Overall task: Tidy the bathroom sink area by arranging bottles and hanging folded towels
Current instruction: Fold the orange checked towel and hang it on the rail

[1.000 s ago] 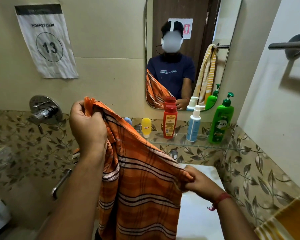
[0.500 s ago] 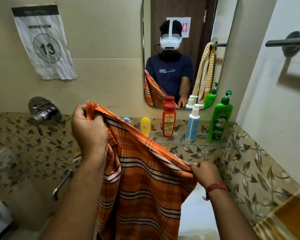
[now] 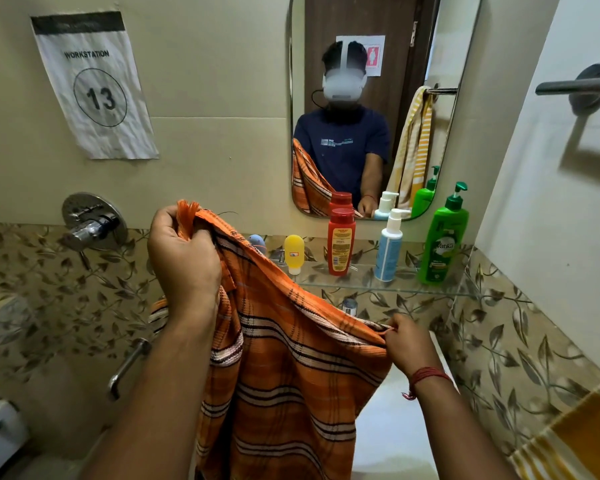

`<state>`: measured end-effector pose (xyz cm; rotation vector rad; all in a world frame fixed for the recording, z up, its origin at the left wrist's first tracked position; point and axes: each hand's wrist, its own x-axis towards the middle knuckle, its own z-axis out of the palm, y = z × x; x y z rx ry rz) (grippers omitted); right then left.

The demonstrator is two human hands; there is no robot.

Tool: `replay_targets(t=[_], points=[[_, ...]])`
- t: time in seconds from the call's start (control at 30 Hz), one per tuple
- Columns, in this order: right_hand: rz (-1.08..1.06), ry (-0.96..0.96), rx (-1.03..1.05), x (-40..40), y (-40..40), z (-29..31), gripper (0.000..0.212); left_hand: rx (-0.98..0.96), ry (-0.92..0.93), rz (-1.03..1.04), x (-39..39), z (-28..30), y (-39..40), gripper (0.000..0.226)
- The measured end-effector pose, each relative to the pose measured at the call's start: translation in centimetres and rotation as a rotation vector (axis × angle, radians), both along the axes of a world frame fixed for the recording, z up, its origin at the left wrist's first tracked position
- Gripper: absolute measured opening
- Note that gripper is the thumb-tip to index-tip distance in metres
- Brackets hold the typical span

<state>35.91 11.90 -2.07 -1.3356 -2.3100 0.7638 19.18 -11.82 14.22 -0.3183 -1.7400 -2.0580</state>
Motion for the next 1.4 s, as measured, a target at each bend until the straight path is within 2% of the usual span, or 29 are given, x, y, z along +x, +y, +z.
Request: replay_targets(t=[0.1, 0.2, 0.37, 0.53, 0.67, 0.8, 0.9, 1.03, 1.13, 1.2, 1.3, 1.4], points=[[0.074, 0.040, 0.035, -0.4, 0.2, 0.1, 0.029, -0.014, -0.012, -0.010, 0.1, 0.0, 0.1, 0.037], [0.083, 0.159, -0.005, -0.3, 0.4, 0.7, 0.033, -0.009, -0.019, -0.005, -0.2, -0.1, 0.1, 0.034], [-0.123, 0.438, -0.073, 0.4, 0.7, 1.4, 0.026, 0.034, -0.043, -0.012, -0.3, 0.0, -0.1, 0.035], [-0.249, 0.471, 0.009, 1.3, 1.2, 2.0, 0.025, 0.027, -0.028, -0.010, -0.4, -0.3, -0.3, 0.031], [0.072, 0.453, -0.220, 1.1, 0.6, 2.0, 0.025, 0.005, -0.023, 0.001, -0.5, -0.7, -0.1, 0.026], [0.477, 0.548, -0.255, 0.1, -3.7, 4.7, 0.014, -0.015, -0.005, -0.029, 0.3, -0.7, 0.8, 0.027], [0.699, 0.543, -0.249, -1.4, -7.5, 7.0, 0.018, -0.039, 0.009, -0.043, 0.8, -0.5, 1.3, 0.022], [0.766, 0.575, -0.067, -3.9, -11.1, 9.1, 0.022, -0.041, 0.027, -0.097, 1.5, -0.6, 1.9, 0.016], [0.698, 0.570, 0.142, -5.4, -12.0, 9.5, 0.017, -0.075, 0.048, -0.118, 2.0, -0.6, 1.9, 0.016], [0.658, 0.585, 0.177, -5.8, -12.2, 9.4, 0.011, -0.069, 0.049, -0.129, 1.8, -0.8, 1.7, 0.018], [0.679, 0.644, 0.068, -5.6, -12.3, 8.8, 0.009, -0.060, 0.049, -0.129, 1.2, -1.0, 1.2, 0.022], [0.790, 0.696, -0.270, -4.8, -11.9, 7.8, 0.009, -0.038, 0.011, -0.100, 0.3, -1.1, 0.7, 0.022]])
